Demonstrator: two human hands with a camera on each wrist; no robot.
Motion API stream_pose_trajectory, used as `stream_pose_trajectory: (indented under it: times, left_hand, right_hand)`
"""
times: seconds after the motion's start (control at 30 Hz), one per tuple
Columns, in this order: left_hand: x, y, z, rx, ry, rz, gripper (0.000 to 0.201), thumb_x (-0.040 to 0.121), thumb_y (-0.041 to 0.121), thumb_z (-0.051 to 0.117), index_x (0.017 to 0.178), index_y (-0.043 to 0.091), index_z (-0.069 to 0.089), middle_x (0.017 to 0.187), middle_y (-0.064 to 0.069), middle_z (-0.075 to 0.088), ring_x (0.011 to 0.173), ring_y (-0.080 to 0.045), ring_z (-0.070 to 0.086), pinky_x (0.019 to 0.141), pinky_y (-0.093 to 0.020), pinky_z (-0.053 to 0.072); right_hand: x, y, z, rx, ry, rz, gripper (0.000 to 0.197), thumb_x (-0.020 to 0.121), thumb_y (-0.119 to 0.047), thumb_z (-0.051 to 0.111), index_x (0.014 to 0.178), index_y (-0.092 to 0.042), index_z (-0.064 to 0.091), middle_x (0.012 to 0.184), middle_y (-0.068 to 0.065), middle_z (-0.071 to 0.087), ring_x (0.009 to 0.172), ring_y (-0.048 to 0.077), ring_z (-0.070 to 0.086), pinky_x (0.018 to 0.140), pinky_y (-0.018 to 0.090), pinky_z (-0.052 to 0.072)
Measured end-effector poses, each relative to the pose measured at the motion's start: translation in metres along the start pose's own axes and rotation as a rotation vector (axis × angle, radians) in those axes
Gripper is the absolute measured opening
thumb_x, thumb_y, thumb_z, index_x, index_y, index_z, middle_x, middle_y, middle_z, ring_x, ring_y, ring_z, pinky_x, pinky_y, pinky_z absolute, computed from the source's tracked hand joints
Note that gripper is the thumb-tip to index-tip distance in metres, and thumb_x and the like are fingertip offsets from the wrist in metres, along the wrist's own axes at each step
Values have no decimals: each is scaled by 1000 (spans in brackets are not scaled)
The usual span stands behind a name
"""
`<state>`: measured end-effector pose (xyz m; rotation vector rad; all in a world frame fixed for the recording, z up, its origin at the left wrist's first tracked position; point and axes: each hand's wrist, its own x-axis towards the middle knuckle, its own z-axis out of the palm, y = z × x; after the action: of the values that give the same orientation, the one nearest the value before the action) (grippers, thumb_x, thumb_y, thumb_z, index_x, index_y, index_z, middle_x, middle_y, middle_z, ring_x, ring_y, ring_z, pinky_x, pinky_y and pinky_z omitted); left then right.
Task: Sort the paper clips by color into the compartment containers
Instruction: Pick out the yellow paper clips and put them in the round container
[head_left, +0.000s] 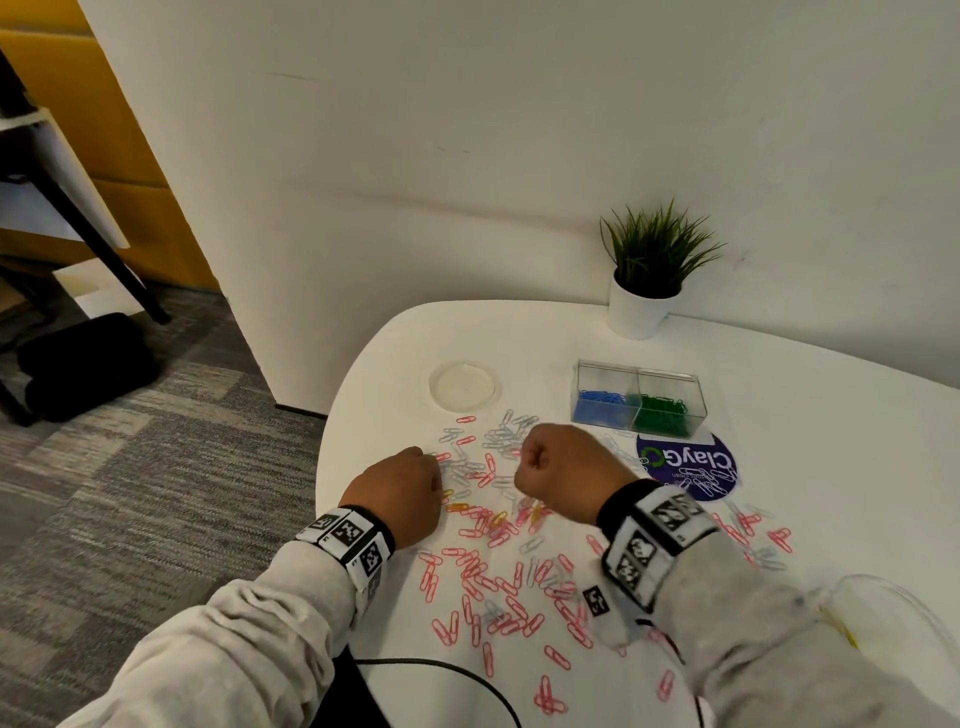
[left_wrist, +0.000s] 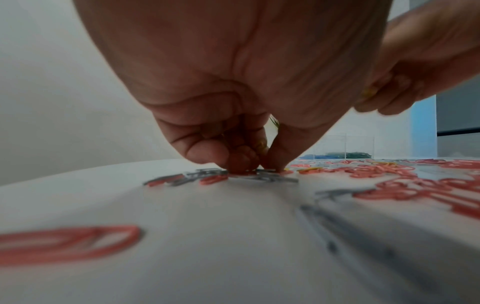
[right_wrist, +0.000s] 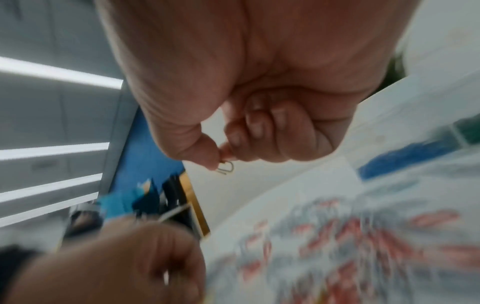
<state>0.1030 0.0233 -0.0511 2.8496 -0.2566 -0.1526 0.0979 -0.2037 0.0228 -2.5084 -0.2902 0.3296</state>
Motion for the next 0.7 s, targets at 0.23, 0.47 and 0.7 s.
stream_pose_trajectory:
  times: [0.23,0.47,0.7]
  left_hand:
    - [1,0,2,44,-23,-3,23,89,43,53,78,23,51,84,8,52,76,-13,54,66,-28,43]
    - [2,5,-2,43,85,52,26,85,42,65,67,27,53,73,10,52,65,-8,52,61,-29,45]
    - [-10,26,-19,52,115,122,22,87,32,65,68,30,54,75,12,50,64,-4,51,58,-25,41]
  right_hand:
    - [-100,71,-114,-33,180,178,11,86,-19,64,75,-18,61,65,-5,59,52,5,45,50,16,36]
    - [-174,151,-132,-284,-19,533,14,85,-24,59,75,-17,51,76,-2,54,65,13,45,60,27,36]
    - [-180,146,-122,-259,-162,589,27,89,-19,52,102,-1,67,92,12,70,70,16,54,60,23,43]
